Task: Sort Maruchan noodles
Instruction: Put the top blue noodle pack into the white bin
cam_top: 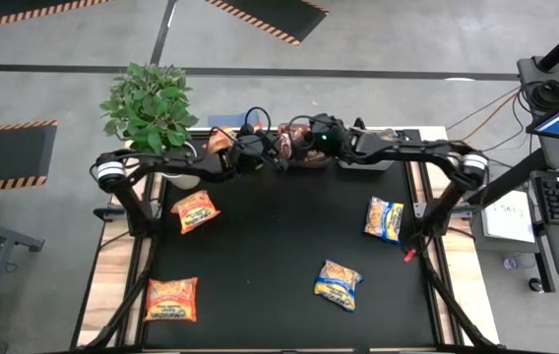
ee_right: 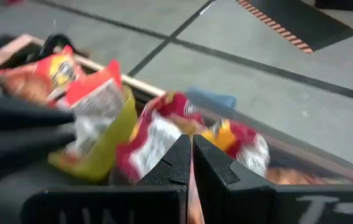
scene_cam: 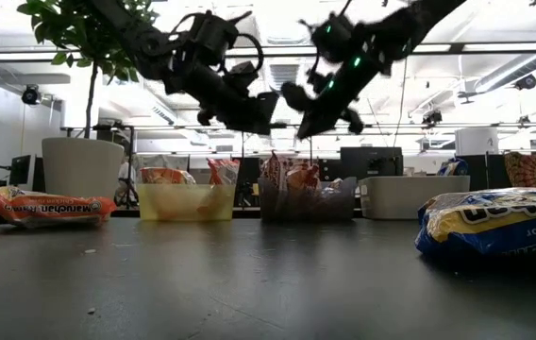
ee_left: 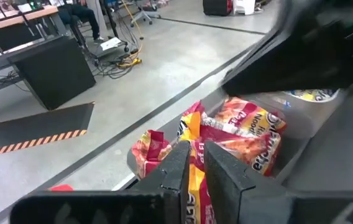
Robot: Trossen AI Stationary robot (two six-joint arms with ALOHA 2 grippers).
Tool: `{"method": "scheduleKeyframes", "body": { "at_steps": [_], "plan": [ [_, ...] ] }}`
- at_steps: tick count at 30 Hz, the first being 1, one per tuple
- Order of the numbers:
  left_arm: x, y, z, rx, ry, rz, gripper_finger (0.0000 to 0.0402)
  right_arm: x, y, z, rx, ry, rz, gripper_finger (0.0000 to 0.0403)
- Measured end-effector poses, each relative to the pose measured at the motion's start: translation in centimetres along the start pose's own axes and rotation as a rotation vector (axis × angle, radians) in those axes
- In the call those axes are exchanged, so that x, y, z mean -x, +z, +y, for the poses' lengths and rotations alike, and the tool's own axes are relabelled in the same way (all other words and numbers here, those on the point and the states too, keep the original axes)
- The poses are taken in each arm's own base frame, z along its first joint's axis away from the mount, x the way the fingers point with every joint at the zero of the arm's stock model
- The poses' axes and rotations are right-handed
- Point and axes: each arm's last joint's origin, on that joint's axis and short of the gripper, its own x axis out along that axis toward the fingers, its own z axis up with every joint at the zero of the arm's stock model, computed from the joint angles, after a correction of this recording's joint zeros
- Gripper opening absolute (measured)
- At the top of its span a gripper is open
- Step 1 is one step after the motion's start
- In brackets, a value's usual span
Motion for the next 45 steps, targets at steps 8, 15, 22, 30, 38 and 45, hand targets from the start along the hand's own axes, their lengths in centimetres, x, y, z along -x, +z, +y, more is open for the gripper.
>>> {"method": "scheduleKeyframes", "body": {
  "at_steps": [8,15,22,30,38,45],
  "plan": [
    [3.0,0.9,-2.7,-0.147,-0.156,0.002,0.0036,7.6,-1.0,2.3,0.086,0.053,0.187,0.0009],
    [6.0,0.9,-6.5,-0.314,-0.288,-0.038,0.0036,12.5,-5.3,3.5,0.087,0.089,0.356,0.0009],
    [8.8,2.0,-6.5,-0.383,-0.531,-0.055,0.0036,15.5,-9.6,2.4,0.021,0.016,0.516,0.0009],
    [12.2,1.9,-4.6,-0.389,-0.806,-0.078,0.0036,17.8,-13.7,-1.5,-0.038,-0.326,0.757,0.0009],
    [13.6,-0.2,-3.1,-0.307,-0.805,-0.057,0.0036,18.2,-16.5,-4.3,-0.100,-0.562,0.871,0.0009],
    [13.6,-0.5,-3.0,-0.295,-0.803,-0.064,0.0036,17.3,-16.8,-3.5,-0.151,-0.485,0.823,0.0009]
  ]
}}
